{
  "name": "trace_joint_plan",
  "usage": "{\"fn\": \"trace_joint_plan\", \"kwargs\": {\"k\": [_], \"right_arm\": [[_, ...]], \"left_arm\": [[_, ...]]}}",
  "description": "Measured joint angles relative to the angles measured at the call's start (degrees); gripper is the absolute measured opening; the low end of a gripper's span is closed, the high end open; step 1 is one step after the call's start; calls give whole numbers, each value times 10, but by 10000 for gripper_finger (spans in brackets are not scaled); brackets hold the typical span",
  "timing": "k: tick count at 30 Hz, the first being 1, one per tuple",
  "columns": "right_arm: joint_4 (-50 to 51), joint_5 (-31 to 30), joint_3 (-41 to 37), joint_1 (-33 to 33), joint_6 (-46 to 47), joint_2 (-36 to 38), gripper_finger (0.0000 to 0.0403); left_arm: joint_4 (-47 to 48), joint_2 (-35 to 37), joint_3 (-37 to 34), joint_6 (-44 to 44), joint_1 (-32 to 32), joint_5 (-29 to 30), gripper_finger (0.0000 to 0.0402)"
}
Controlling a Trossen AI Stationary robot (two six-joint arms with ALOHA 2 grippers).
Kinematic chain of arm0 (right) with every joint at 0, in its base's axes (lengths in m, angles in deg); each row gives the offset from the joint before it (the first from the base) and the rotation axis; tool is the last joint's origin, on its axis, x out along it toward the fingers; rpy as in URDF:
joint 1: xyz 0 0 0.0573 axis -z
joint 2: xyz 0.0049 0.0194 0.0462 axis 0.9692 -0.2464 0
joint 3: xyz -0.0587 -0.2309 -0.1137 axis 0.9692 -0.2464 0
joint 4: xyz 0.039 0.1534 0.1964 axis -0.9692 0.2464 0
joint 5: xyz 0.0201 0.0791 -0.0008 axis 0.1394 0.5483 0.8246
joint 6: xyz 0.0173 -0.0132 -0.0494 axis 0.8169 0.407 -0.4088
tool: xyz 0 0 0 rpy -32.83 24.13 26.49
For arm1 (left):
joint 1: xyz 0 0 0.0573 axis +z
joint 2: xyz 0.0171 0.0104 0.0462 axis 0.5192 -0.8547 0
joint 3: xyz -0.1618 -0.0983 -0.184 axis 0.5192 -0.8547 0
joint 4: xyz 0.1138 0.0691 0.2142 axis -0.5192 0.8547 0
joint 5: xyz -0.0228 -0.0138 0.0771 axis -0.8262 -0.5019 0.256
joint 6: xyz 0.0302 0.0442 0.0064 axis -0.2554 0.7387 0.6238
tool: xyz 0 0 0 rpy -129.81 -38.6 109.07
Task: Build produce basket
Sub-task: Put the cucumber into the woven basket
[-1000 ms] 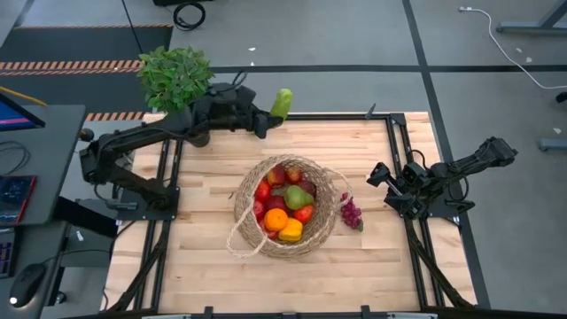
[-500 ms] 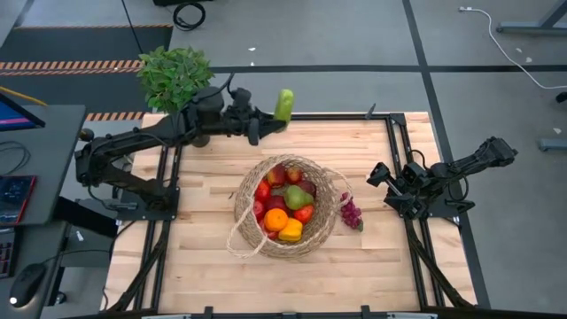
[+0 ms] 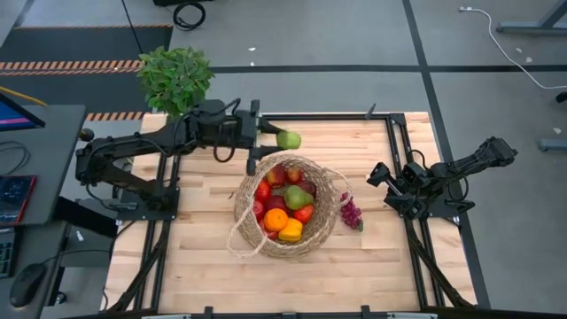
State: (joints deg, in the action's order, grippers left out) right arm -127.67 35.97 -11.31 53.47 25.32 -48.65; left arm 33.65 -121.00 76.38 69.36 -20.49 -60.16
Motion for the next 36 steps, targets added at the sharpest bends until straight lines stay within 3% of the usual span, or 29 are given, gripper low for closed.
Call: {"fn": "trace_joint_plan", "kwargs": {"k": [12,18,26,33,36], "right_arm": [[0,0,0,0,0,0,348],[0,0,0,0,0,0,348],[0,0,0,0,0,0,348],[0,0,0,0,0,0,348],[0,0,0,0,0,0,348]], "left_arm": [[0,0,0,426,-11,2,174],[0,0,0,580,-10,2,178],[0,0,0,671,-10,2,189],[0,0,0,668,-10,2,190],[0,0,0,625,-10,2,190]]}}
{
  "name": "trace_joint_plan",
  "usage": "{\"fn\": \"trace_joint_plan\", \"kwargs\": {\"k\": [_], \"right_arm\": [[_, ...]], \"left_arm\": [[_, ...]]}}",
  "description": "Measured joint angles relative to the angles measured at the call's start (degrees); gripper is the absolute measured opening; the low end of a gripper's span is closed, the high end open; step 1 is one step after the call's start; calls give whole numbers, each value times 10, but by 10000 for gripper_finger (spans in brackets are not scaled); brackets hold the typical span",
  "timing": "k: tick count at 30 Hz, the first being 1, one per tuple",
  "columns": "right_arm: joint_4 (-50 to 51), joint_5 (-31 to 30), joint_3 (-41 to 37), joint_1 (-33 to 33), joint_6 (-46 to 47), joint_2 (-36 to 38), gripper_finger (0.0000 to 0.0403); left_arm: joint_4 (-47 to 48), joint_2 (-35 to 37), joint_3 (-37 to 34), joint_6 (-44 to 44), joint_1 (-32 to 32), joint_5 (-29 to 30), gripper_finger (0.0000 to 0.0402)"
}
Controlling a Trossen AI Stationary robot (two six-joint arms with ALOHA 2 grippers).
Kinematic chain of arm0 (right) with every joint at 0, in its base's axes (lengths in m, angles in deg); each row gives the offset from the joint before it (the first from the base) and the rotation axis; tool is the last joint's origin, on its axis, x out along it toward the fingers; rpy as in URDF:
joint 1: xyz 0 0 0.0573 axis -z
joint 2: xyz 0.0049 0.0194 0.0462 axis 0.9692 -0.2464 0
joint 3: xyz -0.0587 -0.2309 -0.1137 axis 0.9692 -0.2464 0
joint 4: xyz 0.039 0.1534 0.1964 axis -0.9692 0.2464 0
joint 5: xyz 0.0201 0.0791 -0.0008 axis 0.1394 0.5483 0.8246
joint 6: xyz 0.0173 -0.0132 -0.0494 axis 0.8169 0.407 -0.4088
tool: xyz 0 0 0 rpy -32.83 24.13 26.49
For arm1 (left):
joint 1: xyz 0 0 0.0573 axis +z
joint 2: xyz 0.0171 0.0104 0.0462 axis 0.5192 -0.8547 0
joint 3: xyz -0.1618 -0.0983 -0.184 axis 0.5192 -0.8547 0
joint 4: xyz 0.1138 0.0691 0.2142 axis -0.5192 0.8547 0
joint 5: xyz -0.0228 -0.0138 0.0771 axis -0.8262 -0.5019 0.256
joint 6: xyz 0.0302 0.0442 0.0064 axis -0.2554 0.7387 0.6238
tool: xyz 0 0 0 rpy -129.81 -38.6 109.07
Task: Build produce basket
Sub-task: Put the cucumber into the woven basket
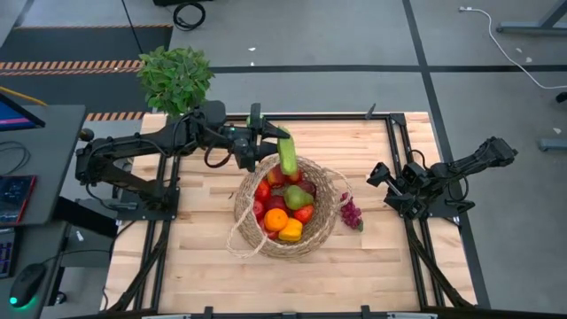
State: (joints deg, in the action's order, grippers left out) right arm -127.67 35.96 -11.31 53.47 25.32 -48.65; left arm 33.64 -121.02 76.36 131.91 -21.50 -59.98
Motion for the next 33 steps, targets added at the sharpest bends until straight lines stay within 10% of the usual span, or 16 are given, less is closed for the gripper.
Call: {"fn": "trace_joint_plan", "kwargs": {"k": [25,33], "right_arm": [[0,0,0,0,0,0,348],[0,0,0,0,0,0,348]], "left_arm": [[-14,0,0,-406,0,-7,192],[-132,-1,0,-554,40,-159,202]]}}
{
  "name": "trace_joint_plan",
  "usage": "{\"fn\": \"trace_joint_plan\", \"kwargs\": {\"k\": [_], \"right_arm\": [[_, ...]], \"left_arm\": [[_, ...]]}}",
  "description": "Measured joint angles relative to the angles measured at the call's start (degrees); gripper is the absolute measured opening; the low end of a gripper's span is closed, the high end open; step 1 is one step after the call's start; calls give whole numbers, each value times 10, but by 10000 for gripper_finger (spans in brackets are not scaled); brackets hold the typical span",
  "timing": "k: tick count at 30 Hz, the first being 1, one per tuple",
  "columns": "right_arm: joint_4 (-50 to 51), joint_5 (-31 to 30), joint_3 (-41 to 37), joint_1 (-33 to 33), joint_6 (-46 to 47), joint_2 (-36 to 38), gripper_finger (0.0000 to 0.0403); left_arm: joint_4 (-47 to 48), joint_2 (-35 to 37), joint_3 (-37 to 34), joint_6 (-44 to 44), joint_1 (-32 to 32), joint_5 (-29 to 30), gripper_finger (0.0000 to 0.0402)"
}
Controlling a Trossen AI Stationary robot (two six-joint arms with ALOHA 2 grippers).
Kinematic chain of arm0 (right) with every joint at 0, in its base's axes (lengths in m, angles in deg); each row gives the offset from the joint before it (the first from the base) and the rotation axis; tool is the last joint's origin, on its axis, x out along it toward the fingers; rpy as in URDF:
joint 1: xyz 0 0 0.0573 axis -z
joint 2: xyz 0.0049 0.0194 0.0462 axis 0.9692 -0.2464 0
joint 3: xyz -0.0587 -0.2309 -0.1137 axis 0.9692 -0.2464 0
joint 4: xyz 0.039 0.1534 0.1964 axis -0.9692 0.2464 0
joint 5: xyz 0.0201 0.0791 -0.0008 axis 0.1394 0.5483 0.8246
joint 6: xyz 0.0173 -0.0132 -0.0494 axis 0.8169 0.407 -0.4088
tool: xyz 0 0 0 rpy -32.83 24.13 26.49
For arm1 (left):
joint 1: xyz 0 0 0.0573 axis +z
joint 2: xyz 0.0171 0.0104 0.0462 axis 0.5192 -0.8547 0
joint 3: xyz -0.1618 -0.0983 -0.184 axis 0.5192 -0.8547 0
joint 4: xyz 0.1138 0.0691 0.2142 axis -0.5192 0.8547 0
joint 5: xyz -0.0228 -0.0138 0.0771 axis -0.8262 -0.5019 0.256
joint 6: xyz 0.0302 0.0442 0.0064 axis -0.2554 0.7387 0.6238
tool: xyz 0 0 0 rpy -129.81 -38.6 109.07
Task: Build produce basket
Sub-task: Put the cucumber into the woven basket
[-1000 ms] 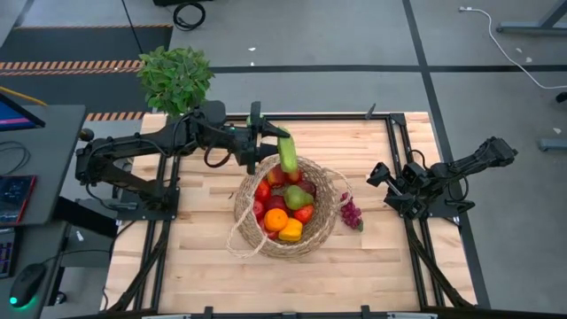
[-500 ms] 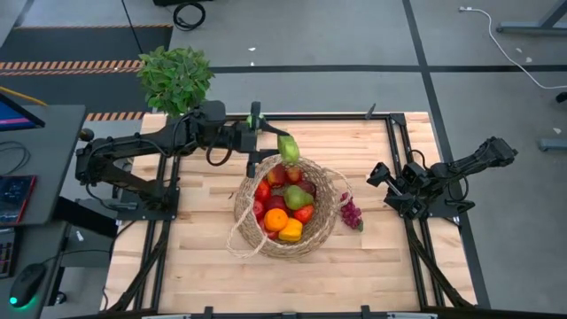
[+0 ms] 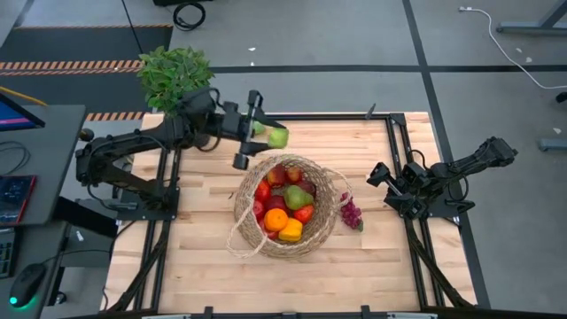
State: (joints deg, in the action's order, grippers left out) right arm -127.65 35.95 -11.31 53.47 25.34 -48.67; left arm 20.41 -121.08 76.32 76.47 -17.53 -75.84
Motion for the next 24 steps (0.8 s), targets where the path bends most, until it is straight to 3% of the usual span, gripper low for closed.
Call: {"fn": "trace_joint_plan", "kwargs": {"k": [5,21,24], "right_arm": [[0,0,0,0,0,0,348],[0,0,0,0,0,0,348],[0,0,0,0,0,0,348]], "left_arm": [[-55,0,0,-80,20,-73,201],[-96,0,0,-114,22,-76,201],[-125,0,0,-194,22,-72,201]]}}
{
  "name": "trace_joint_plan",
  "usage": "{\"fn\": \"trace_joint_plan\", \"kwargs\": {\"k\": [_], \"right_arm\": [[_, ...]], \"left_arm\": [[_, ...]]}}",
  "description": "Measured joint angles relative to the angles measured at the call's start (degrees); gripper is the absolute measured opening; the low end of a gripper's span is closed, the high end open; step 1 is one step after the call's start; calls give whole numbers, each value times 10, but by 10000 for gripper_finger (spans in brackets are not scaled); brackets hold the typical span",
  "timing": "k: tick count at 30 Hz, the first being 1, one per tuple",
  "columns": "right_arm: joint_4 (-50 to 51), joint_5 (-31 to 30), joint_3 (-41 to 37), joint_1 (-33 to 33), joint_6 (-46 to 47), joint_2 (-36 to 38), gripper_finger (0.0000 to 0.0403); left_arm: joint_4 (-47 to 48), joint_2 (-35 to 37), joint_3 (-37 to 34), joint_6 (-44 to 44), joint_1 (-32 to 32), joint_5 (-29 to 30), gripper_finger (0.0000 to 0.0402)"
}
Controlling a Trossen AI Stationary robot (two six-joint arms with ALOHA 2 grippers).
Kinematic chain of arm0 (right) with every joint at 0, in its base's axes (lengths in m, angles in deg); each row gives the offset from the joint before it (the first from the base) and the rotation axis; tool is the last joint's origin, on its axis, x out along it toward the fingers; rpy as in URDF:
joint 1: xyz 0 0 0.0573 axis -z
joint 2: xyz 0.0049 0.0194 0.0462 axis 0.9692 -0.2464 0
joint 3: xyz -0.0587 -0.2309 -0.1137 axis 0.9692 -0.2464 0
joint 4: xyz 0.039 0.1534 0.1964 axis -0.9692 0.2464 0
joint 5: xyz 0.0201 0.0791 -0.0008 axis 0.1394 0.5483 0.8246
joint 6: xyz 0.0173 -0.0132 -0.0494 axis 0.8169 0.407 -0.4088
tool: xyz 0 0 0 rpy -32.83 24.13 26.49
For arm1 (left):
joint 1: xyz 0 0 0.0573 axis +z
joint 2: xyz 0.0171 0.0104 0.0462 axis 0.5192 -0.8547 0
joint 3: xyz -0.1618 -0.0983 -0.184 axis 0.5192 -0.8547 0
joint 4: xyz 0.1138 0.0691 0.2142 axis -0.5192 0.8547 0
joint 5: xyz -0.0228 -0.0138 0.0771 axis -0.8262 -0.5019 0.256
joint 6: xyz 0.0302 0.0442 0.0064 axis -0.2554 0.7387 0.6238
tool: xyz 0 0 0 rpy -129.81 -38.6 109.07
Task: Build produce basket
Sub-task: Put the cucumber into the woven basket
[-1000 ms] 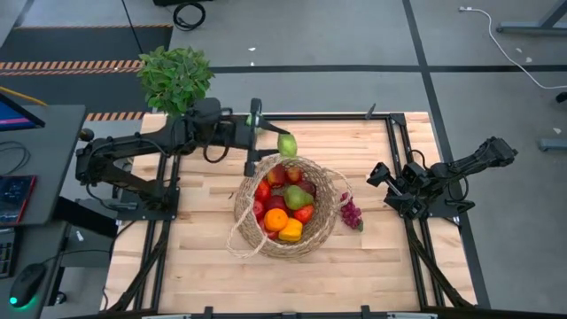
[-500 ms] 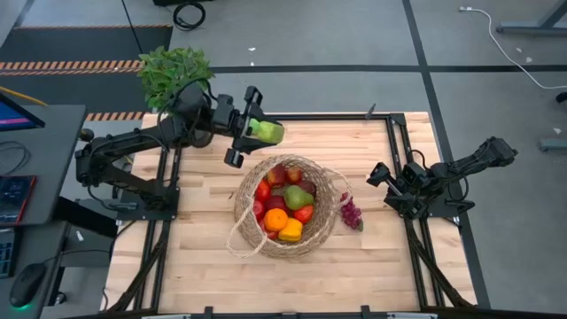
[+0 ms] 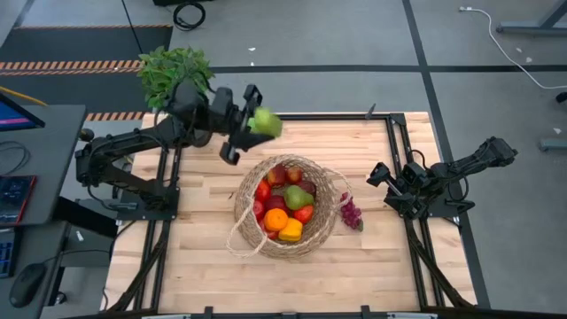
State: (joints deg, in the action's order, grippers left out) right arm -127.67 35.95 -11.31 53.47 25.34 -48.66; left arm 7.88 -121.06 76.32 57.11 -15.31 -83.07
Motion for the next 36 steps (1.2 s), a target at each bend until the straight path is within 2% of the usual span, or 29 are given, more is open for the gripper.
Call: {"fn": "trace_joint_plan", "kwargs": {"k": [2,7,10,14,17,19,21,26,29,36], "right_arm": [[0,0,0,0,0,0,348],[0,0,0,0,0,0,348],[0,0,0,0,0,0,348],[0,0,0,0,0,0,348],[0,0,0,0,0,0,348],[0,0,0,0,0,0,348],[0,0,0,0,0,0,348],[0,0,0,0,0,0,348],[0,0,0,0,0,0,348],[0,0,0,0,0,0,348]], "left_arm": [[-28,1,0,-108,0,32,204],[-46,0,0,-447,0,144,209],[-46,0,0,-610,0,178,207],[-42,0,0,-761,-1,181,202],[-42,0,0,-818,-1,181,204],[-42,0,0,-819,-1,181,205],[-42,0,0,-768,-4,179,204],[-4,0,0,-517,-40,176,198],[44,0,0,-415,-62,175,198],[207,0,0,-332,-89,176,205]]}}
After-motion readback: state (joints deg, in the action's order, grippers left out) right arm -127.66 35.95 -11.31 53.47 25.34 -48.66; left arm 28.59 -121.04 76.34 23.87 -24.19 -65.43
